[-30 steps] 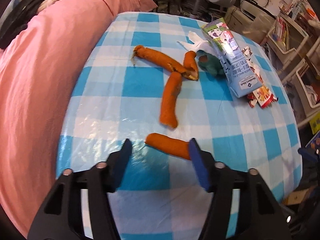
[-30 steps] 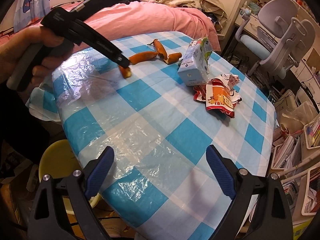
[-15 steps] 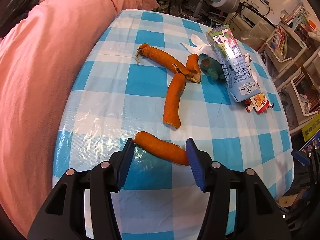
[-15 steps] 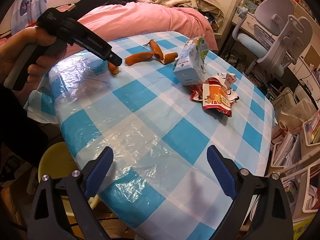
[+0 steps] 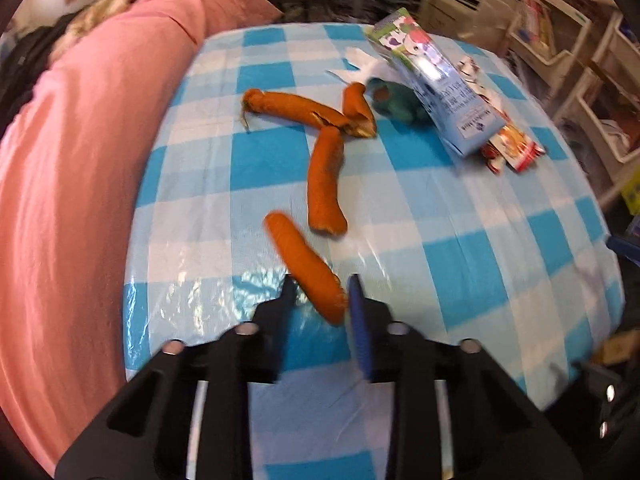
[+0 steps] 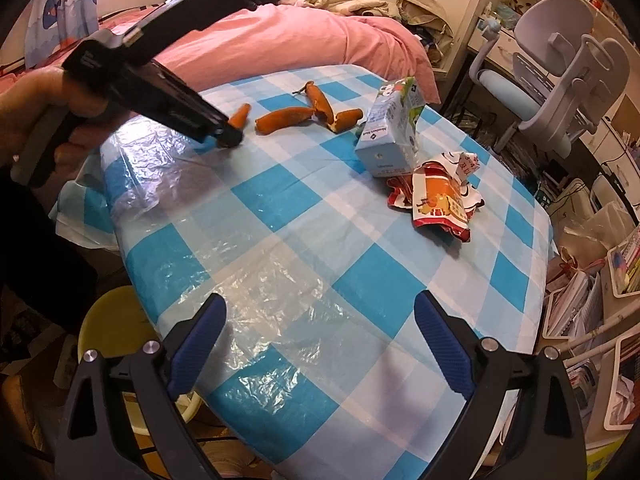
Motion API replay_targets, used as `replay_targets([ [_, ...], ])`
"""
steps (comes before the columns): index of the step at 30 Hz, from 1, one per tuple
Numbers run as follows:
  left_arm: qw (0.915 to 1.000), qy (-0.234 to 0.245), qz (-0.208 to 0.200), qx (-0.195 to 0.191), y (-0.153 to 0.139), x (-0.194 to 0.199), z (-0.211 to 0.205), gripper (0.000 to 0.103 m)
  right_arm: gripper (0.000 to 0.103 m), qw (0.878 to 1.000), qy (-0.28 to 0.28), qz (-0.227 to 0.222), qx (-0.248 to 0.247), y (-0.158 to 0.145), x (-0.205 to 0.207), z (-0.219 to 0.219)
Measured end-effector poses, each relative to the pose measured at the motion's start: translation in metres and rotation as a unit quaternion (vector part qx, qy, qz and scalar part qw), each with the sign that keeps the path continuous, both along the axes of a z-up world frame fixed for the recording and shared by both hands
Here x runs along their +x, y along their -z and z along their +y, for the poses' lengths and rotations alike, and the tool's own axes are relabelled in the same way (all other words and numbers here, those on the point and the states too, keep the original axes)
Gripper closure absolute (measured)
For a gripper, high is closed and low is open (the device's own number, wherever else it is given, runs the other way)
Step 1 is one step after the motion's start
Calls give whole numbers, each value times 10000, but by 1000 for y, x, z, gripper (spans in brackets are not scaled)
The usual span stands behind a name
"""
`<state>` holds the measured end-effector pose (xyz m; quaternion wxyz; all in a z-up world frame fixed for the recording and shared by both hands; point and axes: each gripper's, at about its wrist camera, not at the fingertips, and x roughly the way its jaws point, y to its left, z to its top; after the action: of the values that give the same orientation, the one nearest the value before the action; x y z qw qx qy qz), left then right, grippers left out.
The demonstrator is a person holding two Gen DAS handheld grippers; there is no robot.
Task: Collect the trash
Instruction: 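Reach left tool down and close it on an orange sausage piece, then close right tool on red-and-white snack wrapper while left tool holds sausage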
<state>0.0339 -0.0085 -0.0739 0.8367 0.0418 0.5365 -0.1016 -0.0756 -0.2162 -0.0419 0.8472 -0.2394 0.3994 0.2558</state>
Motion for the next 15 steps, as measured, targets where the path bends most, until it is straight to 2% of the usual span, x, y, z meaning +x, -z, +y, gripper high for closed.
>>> replay_targets([
  [4, 9995, -27, 123, -273, -4, -1, 19, 83, 12, 10000, 49, -32, 59, -2, 0, -4],
  [9, 9997, -47, 125, -203, -1, 1, 18, 83, 12, 9998, 159, -59, 103, -4, 4, -10],
  [11, 9999, 29, -12, -159, -2, 1, 10, 82, 12, 9997, 240, -51, 83, -3, 7, -12],
  [13, 9998, 59, -120, -113, -3, 0, 5, 75, 12, 9995, 291, -61, 78, -3, 8, -13],
  [15, 9998, 42, -182, -32, 0, 2, 0, 75, 12, 9993, 356, -63, 62, -2, 11, -14],
])
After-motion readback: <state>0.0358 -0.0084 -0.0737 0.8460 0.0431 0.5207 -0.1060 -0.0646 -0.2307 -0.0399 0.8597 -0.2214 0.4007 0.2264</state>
